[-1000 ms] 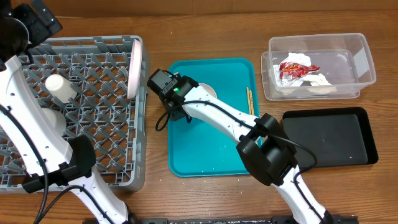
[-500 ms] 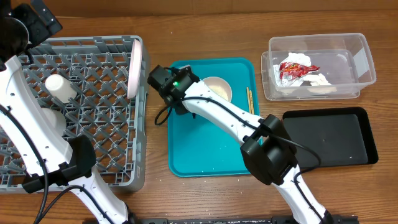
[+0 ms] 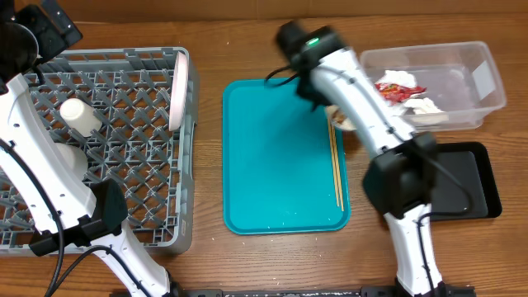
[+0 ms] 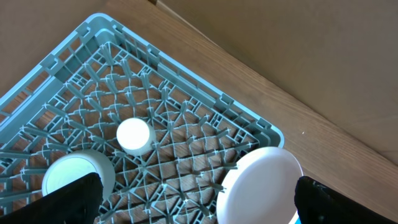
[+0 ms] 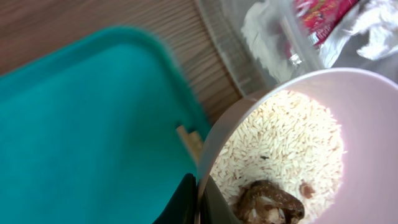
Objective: Sort waste into correct bins and load items into the dishwasher
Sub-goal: 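Lift the pink rice bowl with right gripper and carry it to the black tray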
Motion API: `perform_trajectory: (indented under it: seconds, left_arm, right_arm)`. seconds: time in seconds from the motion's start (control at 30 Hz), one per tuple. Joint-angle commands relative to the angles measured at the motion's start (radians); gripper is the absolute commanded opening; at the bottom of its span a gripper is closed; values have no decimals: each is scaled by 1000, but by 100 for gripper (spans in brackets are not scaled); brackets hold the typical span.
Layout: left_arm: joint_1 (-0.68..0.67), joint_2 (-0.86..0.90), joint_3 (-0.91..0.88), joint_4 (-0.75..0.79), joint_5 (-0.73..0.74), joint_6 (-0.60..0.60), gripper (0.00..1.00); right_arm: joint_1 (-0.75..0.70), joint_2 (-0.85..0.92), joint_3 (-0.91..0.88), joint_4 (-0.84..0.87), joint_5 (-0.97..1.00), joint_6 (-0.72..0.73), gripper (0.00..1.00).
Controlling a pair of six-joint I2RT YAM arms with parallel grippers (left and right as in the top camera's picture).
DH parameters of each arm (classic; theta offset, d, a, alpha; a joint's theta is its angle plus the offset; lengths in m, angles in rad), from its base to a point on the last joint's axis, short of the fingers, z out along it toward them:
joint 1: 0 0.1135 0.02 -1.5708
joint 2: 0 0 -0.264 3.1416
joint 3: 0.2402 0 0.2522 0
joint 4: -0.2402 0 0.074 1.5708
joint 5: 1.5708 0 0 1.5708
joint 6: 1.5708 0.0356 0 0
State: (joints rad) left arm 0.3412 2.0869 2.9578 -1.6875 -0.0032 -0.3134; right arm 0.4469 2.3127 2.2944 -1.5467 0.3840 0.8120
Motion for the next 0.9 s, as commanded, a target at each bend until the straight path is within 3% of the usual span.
perform_trajectory:
  seconds: [0.0, 0.23, 0.47, 0.87]
  left_arm:
    - [4, -24, -4, -2, 3, 14, 100]
    - [4, -24, -4, -2, 3, 14, 100]
    - [4, -24, -4, -2, 3, 14, 100]
    - [4, -24, -4, -2, 3, 14, 100]
  right_arm:
    - [-132, -134, 32, -14, -76, 9, 4]
    - [-377, -204, 32, -13, -312, -190, 4]
    - [-520, -211, 31, -56, -401, -290, 4]
    - [-681, -226, 22, -148, -438, -311, 4]
